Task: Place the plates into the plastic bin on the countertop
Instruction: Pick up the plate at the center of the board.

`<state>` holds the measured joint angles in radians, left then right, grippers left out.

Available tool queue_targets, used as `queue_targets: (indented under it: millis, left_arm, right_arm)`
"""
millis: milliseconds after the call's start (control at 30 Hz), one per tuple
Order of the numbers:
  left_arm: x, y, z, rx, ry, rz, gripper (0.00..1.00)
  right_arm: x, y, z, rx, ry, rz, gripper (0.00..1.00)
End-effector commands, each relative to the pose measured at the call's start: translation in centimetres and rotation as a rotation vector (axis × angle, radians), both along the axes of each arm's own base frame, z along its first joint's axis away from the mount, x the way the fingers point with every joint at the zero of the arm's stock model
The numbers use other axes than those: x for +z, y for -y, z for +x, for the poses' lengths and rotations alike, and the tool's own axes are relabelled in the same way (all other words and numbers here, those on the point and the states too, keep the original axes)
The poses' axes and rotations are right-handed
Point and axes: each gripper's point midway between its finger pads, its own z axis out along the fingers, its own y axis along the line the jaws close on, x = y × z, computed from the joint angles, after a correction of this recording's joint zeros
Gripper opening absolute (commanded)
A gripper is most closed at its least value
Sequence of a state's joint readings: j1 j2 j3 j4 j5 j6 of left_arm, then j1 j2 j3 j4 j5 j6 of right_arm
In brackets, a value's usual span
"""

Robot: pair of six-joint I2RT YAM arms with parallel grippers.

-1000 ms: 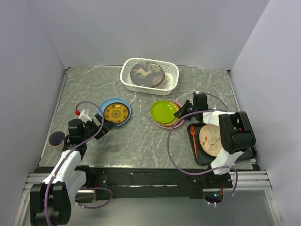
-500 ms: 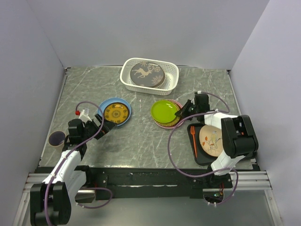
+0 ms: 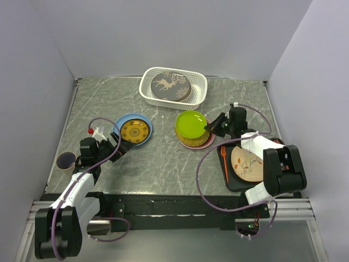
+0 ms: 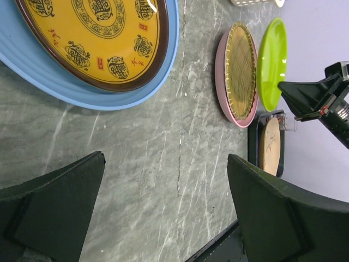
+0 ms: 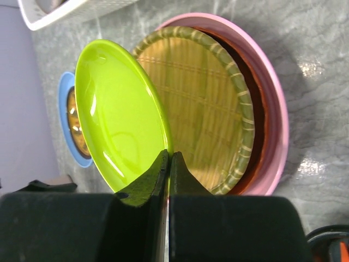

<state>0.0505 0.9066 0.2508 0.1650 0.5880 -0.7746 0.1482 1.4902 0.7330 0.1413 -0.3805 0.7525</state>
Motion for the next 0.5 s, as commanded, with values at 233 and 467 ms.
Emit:
queue_targets:
  millis: [233, 467]
  left_arm:
    - [1.7, 0.3, 0.6, -0.027, 0.078, 0.005, 0.99]
    - [1.6, 0.1, 0.6, -0.017, 0.073, 0.013, 0.99]
  right_arm:
    - [5.1, -0.6, 2.3, -0.016, 0.128, 0.034, 0.00]
    - [6.8, -1.7, 4.6, -0.003, 0.155, 0.050, 0.00]
